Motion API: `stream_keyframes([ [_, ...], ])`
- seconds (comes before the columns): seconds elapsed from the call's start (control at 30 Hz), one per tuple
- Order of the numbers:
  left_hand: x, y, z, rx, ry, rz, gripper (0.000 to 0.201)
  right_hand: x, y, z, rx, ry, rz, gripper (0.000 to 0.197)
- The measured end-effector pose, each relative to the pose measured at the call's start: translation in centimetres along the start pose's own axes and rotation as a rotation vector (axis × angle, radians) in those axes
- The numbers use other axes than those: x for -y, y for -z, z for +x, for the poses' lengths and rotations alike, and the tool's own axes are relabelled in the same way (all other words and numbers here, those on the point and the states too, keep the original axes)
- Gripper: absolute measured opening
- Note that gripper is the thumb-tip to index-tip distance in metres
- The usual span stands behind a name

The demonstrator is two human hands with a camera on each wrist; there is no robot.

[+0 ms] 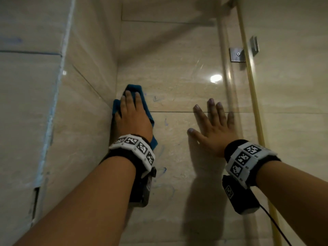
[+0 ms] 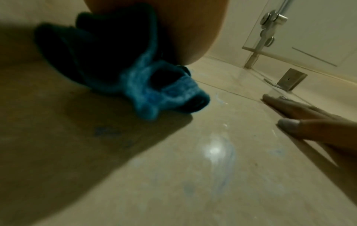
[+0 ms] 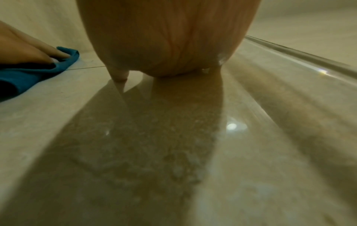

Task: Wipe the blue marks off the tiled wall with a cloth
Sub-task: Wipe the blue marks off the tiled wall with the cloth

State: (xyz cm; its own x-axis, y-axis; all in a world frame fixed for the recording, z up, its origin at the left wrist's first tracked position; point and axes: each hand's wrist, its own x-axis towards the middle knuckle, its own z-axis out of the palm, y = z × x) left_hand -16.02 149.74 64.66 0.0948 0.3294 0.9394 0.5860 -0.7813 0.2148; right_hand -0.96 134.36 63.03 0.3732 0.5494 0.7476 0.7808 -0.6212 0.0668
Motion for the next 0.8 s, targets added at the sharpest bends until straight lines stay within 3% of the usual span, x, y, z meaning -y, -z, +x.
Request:
stream_keyframes([
  [0.13,-0.6,0.2,1.5,0.028,0.059,-0.069,0.069,0.0,0.0,0.0,0.004,0.005,0.004,0.070],
  [0.33,-1.0,-1.1,-0.1,0.003,-0.189,0.007,0.066,0.1,0.1,-0.1,0.006,0.006,0.010,0.070],
  [0.57,-1.4,0.1,2.1,0.014,0.039,-0.092,0.065,0.0,0.0,-0.1,-0.006,0.002,0.004,0.070],
  [0.7,-1.9,0.3,3.0,0.006,-0.006,-0.117,0.064,0.0,-0.1,0.0,-0.014,0.006,0.006,0.070],
  [0.8,-2.5,-0.2,2.1,0.002,-0.131,-0.098,0.064,0.0,-0.1,0.1,-0.012,0.002,0.002,0.069],
])
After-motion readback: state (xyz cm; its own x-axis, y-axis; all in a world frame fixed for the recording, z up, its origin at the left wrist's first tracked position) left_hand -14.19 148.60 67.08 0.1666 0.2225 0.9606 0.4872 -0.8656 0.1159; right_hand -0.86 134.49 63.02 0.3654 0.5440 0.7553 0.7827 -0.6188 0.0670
